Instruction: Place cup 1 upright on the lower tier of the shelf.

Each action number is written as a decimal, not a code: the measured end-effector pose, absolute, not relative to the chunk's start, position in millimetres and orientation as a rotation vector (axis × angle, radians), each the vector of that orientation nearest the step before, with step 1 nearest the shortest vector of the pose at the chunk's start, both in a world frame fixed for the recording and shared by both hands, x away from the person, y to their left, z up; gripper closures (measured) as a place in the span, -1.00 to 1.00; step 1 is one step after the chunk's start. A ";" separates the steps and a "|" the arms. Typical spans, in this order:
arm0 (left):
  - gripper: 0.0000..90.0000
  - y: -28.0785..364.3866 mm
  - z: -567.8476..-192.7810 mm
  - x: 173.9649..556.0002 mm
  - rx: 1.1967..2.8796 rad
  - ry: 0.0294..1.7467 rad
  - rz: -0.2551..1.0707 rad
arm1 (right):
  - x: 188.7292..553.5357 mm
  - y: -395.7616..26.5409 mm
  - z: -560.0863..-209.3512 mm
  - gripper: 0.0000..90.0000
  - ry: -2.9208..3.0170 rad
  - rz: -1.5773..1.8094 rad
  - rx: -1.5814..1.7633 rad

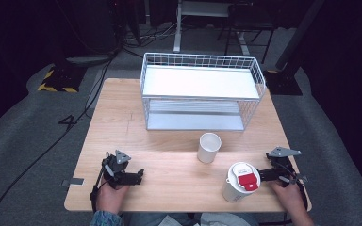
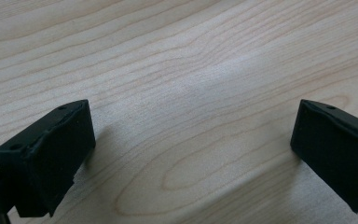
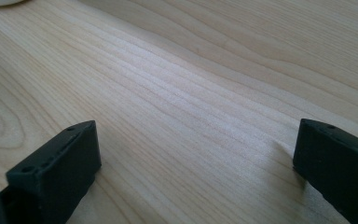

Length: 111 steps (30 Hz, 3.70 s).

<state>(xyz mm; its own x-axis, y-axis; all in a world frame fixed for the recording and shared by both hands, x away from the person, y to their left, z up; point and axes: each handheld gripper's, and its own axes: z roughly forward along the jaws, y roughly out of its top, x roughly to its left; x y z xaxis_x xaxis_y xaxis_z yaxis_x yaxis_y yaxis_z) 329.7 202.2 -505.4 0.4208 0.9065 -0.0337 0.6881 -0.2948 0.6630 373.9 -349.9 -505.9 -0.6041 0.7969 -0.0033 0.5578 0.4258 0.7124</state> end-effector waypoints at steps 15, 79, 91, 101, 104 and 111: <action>-0.98 194.3 -474.6 325.6 2.009 1.215 0.433 | 374.3 -349.5 -506.0 -0.98 2.334 0.977 1.177; -1.00 63.6 -440.6 362.4 1.916 0.808 0.302 | 374.3 -349.6 -506.1 -0.99 2.331 0.975 1.180; -1.00 39.3 -461.2 379.2 1.851 0.736 0.266 | 374.3 -349.6 -506.0 -0.99 2.331 0.975 1.180; -1.00 20.0 -476.6 389.2 1.844 0.731 0.254 | 374.3 -349.6 -506.1 -0.99 2.331 0.975 1.180; -1.00 15.4 -480.1 391.0 1.846 0.731 0.247 | 374.3 -349.6 -506.1 -0.99 2.332 0.975 1.179; -1.00 7.4 -484.8 393.3 1.855 0.729 0.260 | 374.3 -349.6 -506.0 -0.99 2.331 0.975 1.179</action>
